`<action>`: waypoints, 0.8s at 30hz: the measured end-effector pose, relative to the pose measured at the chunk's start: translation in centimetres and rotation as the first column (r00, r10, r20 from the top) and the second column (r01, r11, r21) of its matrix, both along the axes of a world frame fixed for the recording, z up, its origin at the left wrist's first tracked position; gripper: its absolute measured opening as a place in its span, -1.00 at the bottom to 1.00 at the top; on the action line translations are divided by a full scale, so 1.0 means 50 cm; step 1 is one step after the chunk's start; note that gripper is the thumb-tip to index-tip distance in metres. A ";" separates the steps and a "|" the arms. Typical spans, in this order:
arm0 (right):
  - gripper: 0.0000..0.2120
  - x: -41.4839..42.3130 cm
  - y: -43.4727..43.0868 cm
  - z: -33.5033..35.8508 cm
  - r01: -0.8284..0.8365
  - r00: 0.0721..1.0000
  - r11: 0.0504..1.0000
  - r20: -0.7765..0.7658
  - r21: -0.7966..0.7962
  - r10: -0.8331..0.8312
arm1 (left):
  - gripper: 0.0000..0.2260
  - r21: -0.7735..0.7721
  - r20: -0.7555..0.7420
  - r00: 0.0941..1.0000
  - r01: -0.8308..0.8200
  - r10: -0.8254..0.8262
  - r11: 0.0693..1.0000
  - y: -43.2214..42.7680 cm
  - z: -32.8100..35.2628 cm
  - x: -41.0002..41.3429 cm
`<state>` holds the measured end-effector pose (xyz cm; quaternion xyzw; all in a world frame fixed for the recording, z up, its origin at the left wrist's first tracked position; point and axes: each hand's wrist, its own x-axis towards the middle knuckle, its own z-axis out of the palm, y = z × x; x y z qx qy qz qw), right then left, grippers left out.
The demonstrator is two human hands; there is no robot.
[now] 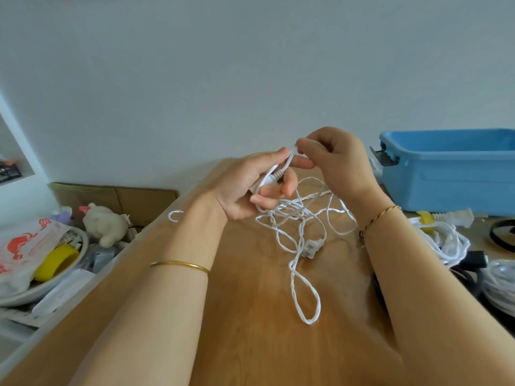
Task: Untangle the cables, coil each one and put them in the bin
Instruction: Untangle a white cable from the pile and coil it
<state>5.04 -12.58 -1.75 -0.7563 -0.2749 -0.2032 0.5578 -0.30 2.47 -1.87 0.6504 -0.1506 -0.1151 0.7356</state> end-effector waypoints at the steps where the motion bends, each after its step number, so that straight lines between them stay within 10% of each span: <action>1: -0.81 0.006 -0.001 -0.008 0.007 1.000 1.000 -0.018 0.019 -0.007 | -0.66 -0.044 -0.015 0.999 0.047 -0.048 0.998 0.006 0.000 0.000; 6: -0.83 0.014 -0.003 -0.038 -0.073 0.982 0.994 -0.169 0.076 0.085 | -0.62 -0.397 -0.023 0.942 0.299 -0.335 0.867 0.031 0.004 0.004; 16: -0.74 -0.012 0.022 -0.042 -0.381 0.887 0.875 -0.384 -0.299 0.255 | -0.78 -0.762 0.053 0.968 -0.120 0.246 0.636 0.054 0.028 0.011; 24: -0.77 -0.055 0.043 -0.010 -0.466 0.877 0.696 -0.390 -0.547 0.281 | -0.80 -0.652 0.021 0.733 -0.506 0.680 0.565 0.068 -0.004 0.036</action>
